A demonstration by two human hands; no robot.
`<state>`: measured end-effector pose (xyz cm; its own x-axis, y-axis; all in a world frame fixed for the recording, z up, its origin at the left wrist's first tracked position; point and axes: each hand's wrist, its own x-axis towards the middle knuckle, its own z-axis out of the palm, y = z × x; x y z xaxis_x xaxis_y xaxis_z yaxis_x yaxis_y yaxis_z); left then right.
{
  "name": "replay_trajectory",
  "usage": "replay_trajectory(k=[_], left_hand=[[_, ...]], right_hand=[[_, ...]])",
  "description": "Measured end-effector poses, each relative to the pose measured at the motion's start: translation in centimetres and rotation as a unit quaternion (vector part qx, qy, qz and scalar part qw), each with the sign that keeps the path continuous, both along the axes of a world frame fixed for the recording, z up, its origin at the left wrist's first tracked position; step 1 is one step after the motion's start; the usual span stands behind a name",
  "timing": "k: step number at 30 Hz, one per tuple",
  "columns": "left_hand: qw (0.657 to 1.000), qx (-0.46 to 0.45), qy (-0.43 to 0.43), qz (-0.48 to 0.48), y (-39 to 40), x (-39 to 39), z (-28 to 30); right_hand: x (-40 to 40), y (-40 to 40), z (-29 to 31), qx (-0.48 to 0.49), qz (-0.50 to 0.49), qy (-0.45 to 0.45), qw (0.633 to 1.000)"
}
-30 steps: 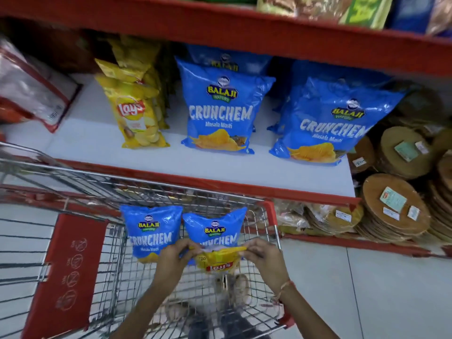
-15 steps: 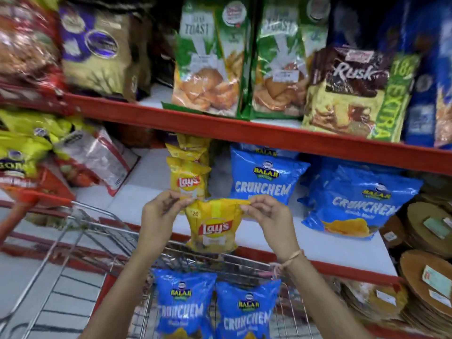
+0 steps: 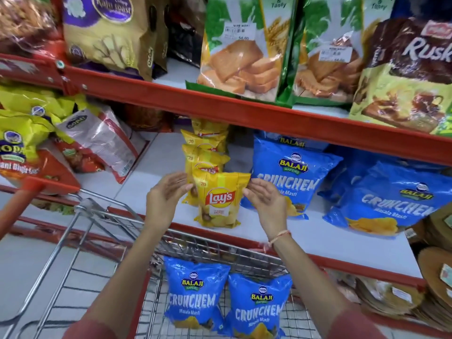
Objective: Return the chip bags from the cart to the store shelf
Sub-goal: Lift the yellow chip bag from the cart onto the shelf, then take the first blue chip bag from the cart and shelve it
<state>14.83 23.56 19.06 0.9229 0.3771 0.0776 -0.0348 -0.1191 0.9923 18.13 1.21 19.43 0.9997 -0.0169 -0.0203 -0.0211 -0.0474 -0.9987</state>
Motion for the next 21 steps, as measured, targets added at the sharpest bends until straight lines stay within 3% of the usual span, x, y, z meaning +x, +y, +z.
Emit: replay_trajectory(k=[4,9,14,17,20,21], left_hand=[[0.998,0.003,0.044,0.045,-0.5,-6.6,-4.8],[0.972,0.155,0.145,0.098,0.3,-11.5,-12.7],[0.918,0.246,0.31,0.017,2.8,-10.1,-18.7],[0.895,0.2,0.399,0.027,3.6,-8.6,-21.1],[0.902,0.098,0.421,0.023,3.7,-8.3,-22.8],[0.903,0.113,0.413,0.029,3.8,-8.4,-23.9]], right_hand=[[-5.2,-0.9,-3.5,-0.086,-0.032,-0.002,0.996],[-10.2,-1.1,-11.1,-0.201,0.049,0.123,0.971],[-8.8,0.5,-16.7,-0.309,0.124,0.252,0.909],[-7.7,2.2,-17.4,-0.337,0.149,0.266,0.891],[-7.5,3.0,-17.7,-0.35,0.129,0.264,0.889],[-7.6,3.1,-17.9,-0.355,0.12,0.265,0.888]])
